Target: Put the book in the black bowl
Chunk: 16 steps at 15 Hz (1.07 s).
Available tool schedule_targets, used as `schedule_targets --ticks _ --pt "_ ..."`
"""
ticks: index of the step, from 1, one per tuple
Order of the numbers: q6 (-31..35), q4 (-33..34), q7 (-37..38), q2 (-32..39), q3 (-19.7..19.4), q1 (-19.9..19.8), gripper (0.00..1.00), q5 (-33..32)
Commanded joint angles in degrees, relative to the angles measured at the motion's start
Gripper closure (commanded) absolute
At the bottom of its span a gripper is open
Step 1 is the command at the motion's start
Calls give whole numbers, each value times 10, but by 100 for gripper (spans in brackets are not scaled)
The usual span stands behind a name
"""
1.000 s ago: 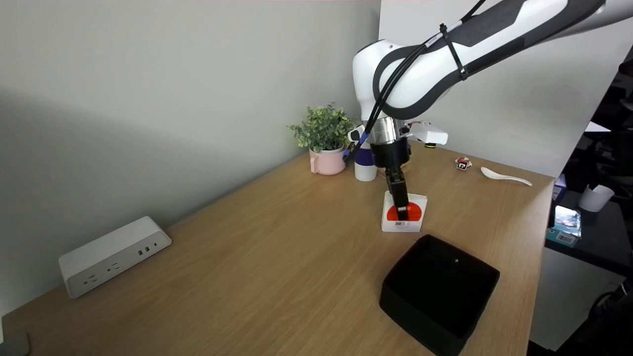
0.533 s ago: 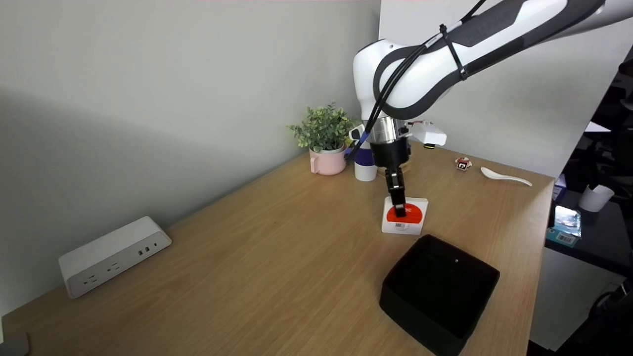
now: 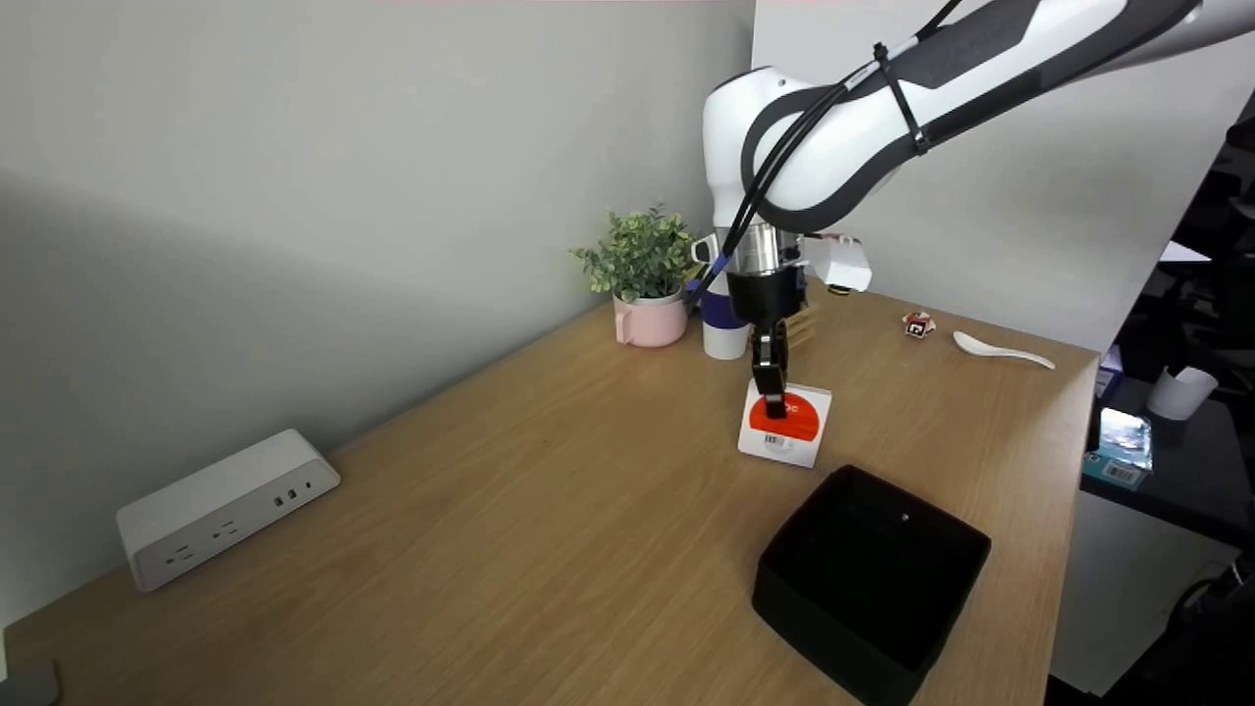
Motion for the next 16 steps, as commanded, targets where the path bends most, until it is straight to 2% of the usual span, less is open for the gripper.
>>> schedule_targets --ticks 1,7,13,16 --pt "43 -43 49 -41 -10 2 96 9" --pt "81 -130 174 -116 -15 15 96 32" --pt "97 -233 310 -202 -24 48 96 39" --pt "144 -280 365 -239 -31 68 96 20"
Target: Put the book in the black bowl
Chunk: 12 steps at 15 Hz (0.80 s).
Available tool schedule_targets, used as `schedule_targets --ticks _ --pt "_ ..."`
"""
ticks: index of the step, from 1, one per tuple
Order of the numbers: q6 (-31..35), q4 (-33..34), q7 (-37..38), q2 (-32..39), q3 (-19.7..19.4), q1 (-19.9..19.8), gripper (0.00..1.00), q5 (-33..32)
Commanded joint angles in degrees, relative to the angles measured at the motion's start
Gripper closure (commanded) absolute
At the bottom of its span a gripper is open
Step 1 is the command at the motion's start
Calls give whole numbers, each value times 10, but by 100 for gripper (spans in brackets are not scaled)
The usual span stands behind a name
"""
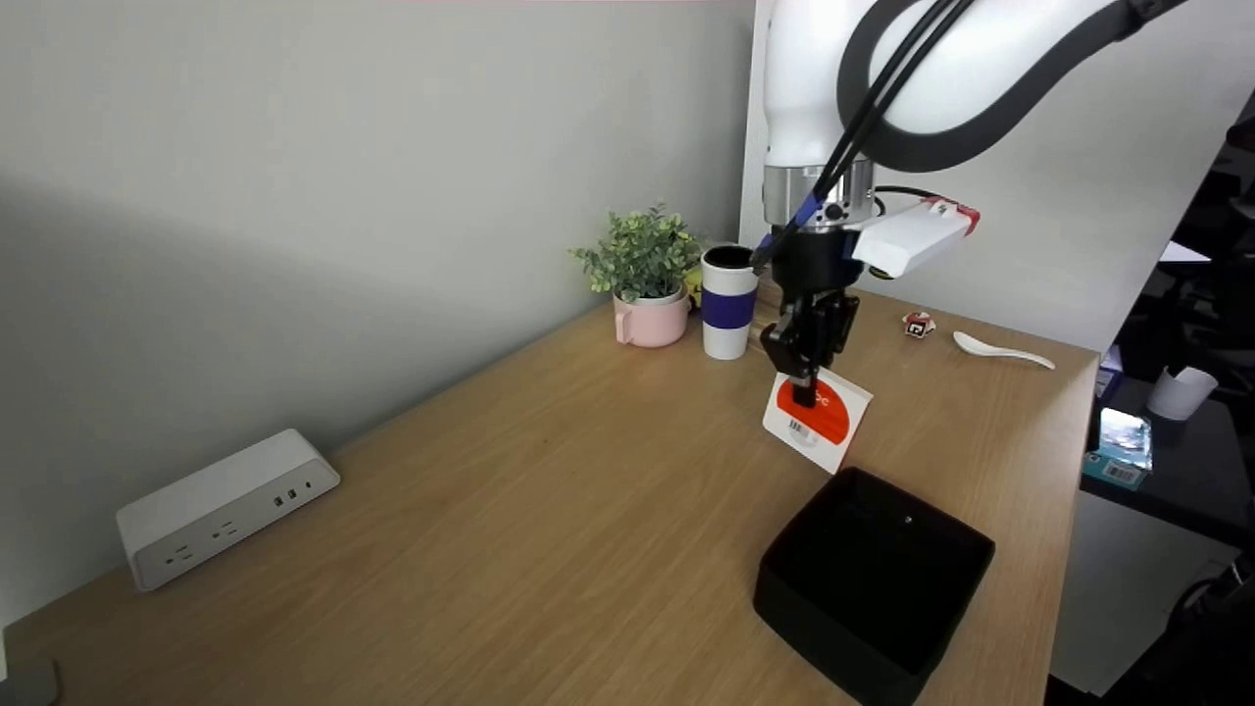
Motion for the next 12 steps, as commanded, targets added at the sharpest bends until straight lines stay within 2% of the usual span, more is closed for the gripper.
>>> schedule_targets --ticks 1,3,6,9,12 --pt "81 -85 52 -65 -21 31 96 -22" --pt "135 -111 69 -82 -28 44 96 -55" --pt "170 -133 100 -95 -32 54 96 -80" --pt "165 -152 105 -101 -23 54 96 -58" --pt "157 -172 75 -104 -7 48 96 -19"
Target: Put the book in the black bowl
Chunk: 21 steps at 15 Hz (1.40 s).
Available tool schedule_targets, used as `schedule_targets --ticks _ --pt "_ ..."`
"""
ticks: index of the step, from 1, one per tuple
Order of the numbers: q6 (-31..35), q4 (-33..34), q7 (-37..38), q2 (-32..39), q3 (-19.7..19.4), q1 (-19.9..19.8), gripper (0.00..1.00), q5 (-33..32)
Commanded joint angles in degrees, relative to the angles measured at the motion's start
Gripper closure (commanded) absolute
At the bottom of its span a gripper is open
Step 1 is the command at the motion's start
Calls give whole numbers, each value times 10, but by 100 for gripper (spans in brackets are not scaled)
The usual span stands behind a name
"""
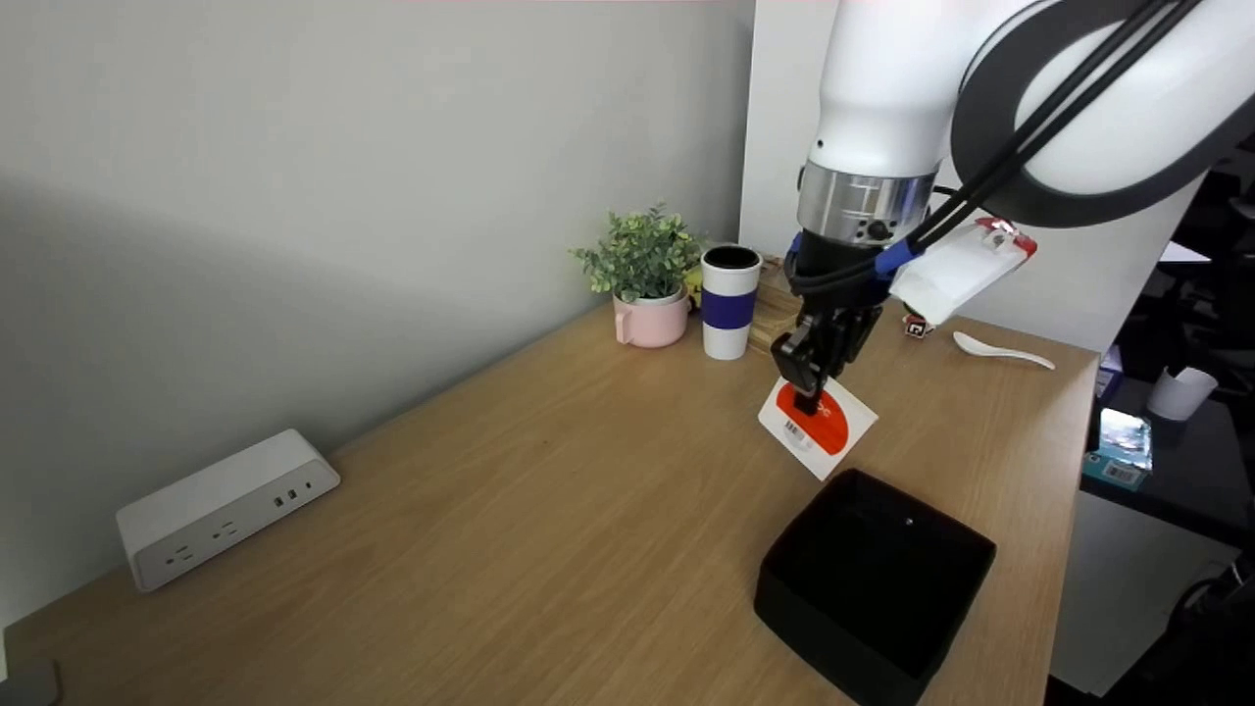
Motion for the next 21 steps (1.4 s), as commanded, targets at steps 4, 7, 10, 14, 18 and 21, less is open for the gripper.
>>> schedule_targets --ticks 4,7,10,14,18,21 --pt "0 -62 -41 -28 19 -3 96 70" --pt "19 -80 -29 -39 13 2 96 64" --pt "35 -86 -38 -48 9 -2 96 57" --pt "66 -108 -33 -82 5 -3 96 52" --pt "69 -138 -22 -122 10 -1 96 61" --pt "46 -157 -37 -148 19 -4 96 88"
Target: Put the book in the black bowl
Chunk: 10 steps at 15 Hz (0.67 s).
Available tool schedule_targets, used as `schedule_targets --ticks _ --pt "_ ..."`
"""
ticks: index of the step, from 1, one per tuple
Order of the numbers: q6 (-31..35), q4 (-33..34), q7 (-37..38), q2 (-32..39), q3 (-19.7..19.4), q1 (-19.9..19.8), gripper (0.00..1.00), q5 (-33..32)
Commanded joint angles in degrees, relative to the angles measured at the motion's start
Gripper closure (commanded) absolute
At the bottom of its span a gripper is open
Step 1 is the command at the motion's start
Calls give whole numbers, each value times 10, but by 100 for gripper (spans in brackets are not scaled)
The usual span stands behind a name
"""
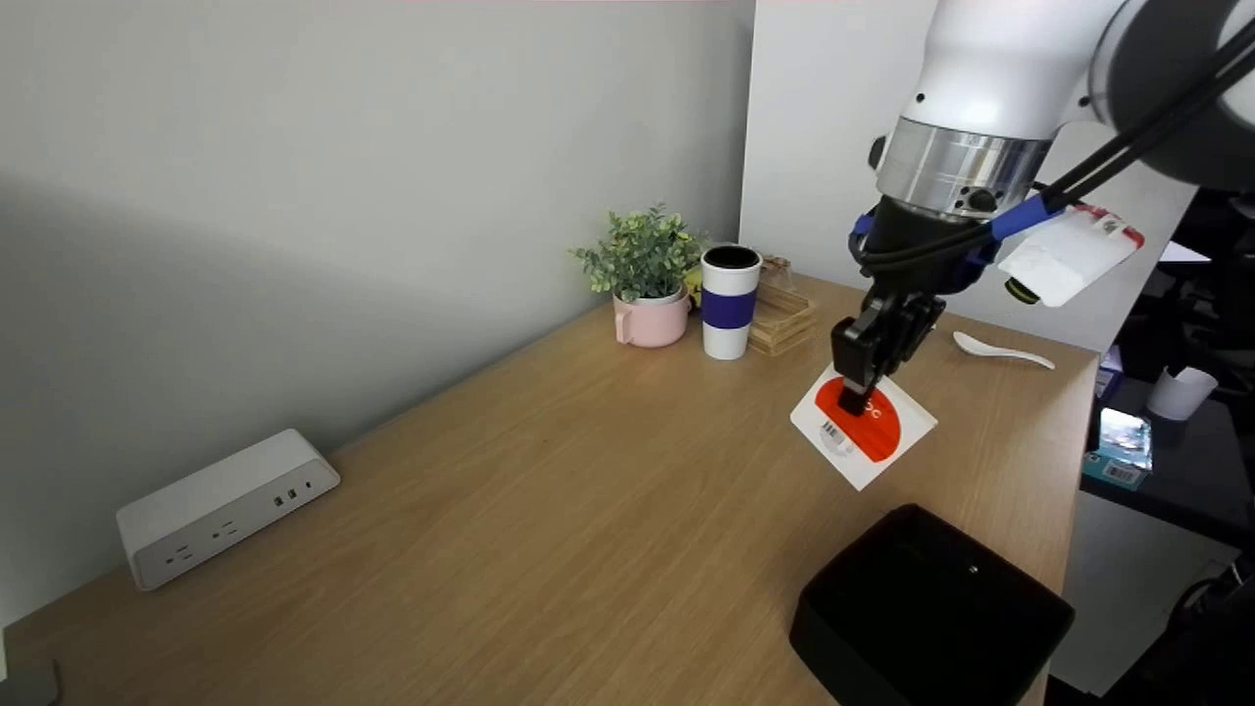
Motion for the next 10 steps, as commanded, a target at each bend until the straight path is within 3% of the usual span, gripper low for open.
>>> schedule_targets --ticks 1,6,9,10 --pt "-23 -43 -28 -49 16 -5 96 49" --pt "-148 -46 -170 -66 27 -11 96 200" --pt "-217 -43 -178 -67 19 -16 96 225" --pt "-183 -35 -159 -55 24 -9 86 204"
